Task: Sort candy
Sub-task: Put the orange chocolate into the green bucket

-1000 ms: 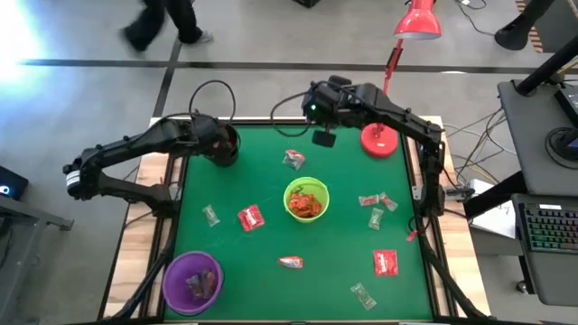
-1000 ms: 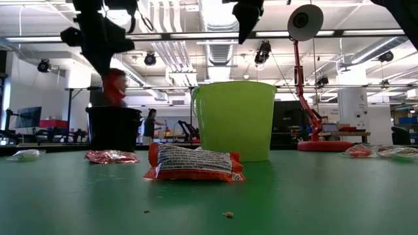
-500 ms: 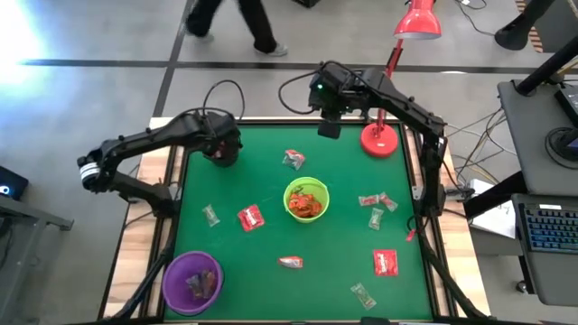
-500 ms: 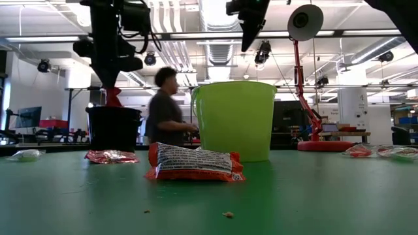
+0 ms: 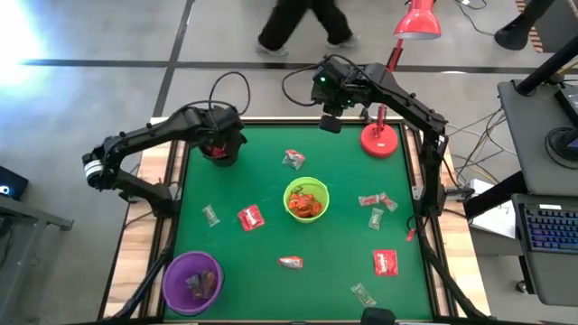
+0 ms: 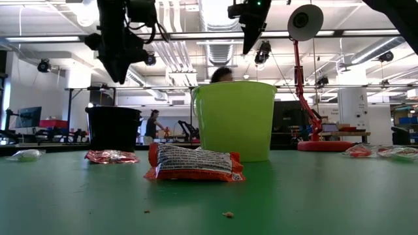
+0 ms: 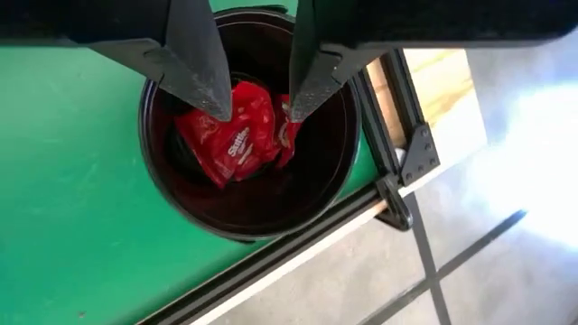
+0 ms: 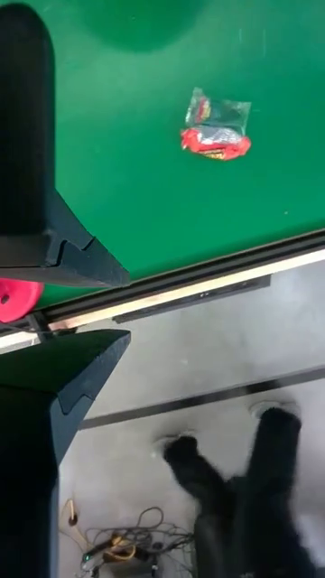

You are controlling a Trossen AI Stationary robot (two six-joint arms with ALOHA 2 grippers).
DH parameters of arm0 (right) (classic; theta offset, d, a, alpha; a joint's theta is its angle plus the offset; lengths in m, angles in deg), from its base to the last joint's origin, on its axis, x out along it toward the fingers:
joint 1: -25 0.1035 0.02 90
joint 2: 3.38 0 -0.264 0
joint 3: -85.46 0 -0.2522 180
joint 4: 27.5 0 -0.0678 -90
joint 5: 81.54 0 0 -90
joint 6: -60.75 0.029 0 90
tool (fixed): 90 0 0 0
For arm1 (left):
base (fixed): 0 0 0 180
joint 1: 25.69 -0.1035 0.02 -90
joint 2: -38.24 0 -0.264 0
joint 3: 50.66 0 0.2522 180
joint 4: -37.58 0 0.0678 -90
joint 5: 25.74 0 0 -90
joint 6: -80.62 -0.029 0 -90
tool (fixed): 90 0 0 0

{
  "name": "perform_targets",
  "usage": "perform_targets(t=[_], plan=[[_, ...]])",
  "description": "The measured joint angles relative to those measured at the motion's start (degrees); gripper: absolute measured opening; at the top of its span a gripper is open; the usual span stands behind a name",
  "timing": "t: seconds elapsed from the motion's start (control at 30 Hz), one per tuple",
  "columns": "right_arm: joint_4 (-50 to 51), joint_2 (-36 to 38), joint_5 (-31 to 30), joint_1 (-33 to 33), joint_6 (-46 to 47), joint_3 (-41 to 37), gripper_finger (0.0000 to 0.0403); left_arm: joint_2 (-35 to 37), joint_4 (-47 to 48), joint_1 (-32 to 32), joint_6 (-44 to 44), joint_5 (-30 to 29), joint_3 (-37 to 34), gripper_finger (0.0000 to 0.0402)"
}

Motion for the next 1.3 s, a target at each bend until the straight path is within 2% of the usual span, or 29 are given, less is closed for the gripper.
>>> perform_targets(t=[0.23, 0.47, 0.77, 0.87, 1.0, 1.3], plan=[[-3.35, -0.04, 5.98, -0.54, 0.12, -0.09, 0.0082, 0.14, 5.96, 0.0, -4.62, 0.01, 3.0, 0.0097], [-6.02, -1.77, 9.53, -0.54, -3.48, -0.13, 0.0079, 1.17, 7.41, 0.0, -10.89, -0.91, 3.7, 0.0097], [-7.0, -8.97, 9.68, -0.53, 1.23, -0.24, 0.0107, 4.3, 7.61, -0.02, -17.89, -2.08, 3.7, 0.0098], [-7.03, -10.85, 11.13, -0.52, 1.92, -0.24, 0.0109, 5.87, 7.66, 0.0, -19.11, -2.1, 3.7, 0.0098], [-7.13, -13.77, 16.53, -0.53, 7.77, -0.24, 0.0109, 8.1, 7.7, -0.02, -20.44, -2.18, 3.7, 0.0098], [-8.3, -17.72, 17.0, -0.22, 14.94, -0.24, 0.01, 11.72, 7.52, 0.0, -26.29, -2.23, 3.66, 0.0098]])
